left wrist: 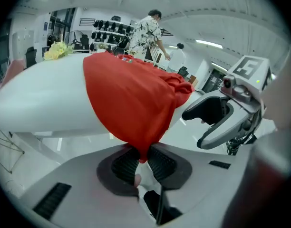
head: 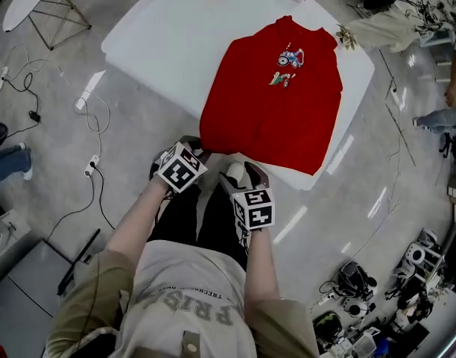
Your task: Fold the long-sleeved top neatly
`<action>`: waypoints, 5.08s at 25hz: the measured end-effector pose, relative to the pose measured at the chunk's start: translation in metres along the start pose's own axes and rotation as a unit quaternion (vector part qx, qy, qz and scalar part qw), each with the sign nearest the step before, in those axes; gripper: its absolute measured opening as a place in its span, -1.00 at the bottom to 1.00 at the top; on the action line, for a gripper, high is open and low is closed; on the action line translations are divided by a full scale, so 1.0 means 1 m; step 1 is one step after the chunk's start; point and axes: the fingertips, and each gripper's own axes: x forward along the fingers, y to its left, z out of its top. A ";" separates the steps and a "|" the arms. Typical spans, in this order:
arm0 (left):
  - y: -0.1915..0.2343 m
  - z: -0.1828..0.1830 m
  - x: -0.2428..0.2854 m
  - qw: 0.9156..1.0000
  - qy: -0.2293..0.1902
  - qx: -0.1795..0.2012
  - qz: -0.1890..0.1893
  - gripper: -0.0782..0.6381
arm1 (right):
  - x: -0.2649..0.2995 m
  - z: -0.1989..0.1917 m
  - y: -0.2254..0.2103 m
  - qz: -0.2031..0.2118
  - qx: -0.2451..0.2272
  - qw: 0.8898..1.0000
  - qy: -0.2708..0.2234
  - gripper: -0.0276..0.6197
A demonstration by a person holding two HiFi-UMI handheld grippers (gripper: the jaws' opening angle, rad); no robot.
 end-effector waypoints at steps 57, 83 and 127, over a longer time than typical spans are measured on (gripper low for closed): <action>-0.104 0.201 0.020 0.994 0.007 0.032 0.107 -0.10 | -0.109 0.021 -0.223 0.160 -0.150 0.967 0.128 -0.84; 0.003 0.224 0.064 0.993 0.034 0.112 -0.018 -0.07 | 0.001 0.327 -0.266 0.034 -0.062 0.991 -0.111 -0.11; 0.042 0.238 0.022 0.986 0.028 0.165 -0.025 -0.01 | -0.111 0.159 -0.193 0.185 -0.090 0.973 0.102 -0.11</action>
